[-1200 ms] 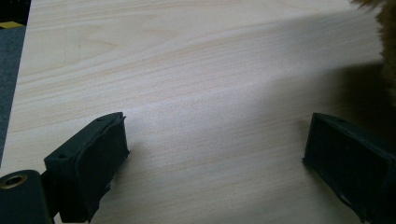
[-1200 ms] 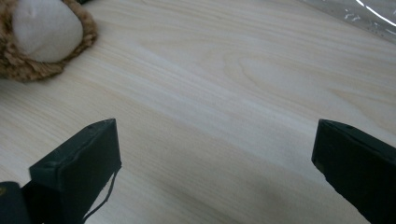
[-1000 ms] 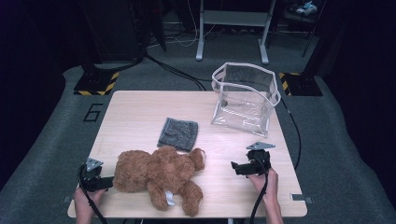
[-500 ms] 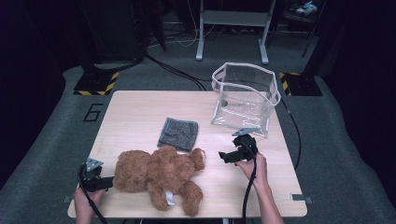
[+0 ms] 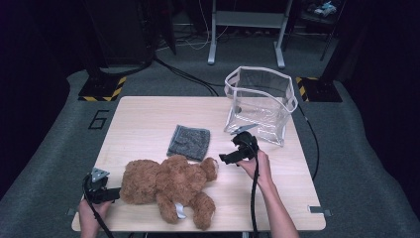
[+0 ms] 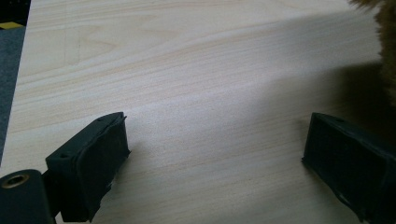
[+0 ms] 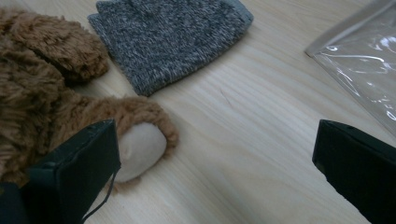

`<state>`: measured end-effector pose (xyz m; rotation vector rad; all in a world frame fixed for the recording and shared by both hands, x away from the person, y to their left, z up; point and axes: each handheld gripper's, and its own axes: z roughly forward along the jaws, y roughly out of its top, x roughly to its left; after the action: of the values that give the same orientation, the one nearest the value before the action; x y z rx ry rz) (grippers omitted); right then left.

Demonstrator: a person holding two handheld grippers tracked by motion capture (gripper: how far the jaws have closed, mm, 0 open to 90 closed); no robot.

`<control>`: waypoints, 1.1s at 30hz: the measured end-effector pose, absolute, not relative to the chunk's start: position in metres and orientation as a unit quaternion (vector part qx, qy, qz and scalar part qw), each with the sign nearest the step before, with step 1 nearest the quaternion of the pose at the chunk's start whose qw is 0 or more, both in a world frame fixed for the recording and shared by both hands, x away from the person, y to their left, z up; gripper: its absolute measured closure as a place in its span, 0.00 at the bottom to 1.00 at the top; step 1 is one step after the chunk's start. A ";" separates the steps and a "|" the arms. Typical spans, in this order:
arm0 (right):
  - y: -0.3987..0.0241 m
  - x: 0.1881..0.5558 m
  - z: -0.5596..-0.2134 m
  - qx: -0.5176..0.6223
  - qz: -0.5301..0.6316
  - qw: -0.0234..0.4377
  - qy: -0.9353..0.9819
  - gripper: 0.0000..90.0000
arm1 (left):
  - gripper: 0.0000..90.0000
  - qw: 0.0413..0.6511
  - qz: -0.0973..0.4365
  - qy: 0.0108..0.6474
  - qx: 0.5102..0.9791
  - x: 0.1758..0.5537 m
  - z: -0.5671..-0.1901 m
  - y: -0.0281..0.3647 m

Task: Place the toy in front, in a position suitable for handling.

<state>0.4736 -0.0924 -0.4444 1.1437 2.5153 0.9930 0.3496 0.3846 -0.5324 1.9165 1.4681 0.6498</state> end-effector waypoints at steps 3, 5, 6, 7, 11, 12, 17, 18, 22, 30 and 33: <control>-0.078 0.483 -0.444 0.375 0.334 0.100 0.859 0.00 | 0.07 0.314 0.246 0.557 0.728 0.350 -0.532 0.385; -0.075 0.485 -0.444 0.373 0.333 0.095 0.861 0.00 | 0.07 0.315 0.246 0.558 0.728 0.350 -0.532 0.385; -0.068 0.490 -0.445 0.367 0.330 0.095 0.865 0.00 | 0.07 0.315 0.246 0.558 0.728 0.350 -0.532 0.385; -0.065 0.492 -0.446 0.366 0.330 0.093 0.865 0.00 | 0.07 0.315 0.246 0.558 0.728 0.350 -0.532 0.385; -0.055 0.500 -0.450 0.361 0.326 0.086 0.869 0.00 | 0.07 0.313 0.243 0.558 0.729 0.349 -0.532 0.385; -0.053 0.501 -0.451 0.361 0.326 0.085 0.870 0.00 | 0.07 0.315 0.246 0.558 0.728 0.350 -0.532 0.385; -0.043 0.510 -0.456 0.354 0.326 0.077 0.873 0.01 | 0.07 0.313 0.243 0.558 0.729 0.349 -0.532 0.385; -0.041 0.511 -0.457 0.354 0.327 0.077 0.873 0.01 | 0.07 0.313 0.243 0.558 0.729 0.349 -0.532 0.385; -0.031 0.518 -0.457 0.344 0.328 0.076 0.877 0.02 | 0.07 0.316 0.246 0.558 0.727 0.350 -0.533 0.385; -0.015 0.530 -0.463 0.332 0.321 0.066 0.884 0.03 | 0.07 0.315 0.245 0.558 0.728 0.350 -0.532 0.385; -0.011 0.533 -0.467 0.332 0.319 0.061 0.886 0.05 | 0.07 0.313 0.244 0.558 0.729 0.349 -0.532 0.385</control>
<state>0.5331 -0.0106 -0.4674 1.0030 2.6802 0.9639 0.3495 0.3849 -0.5319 1.9232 1.4716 0.6428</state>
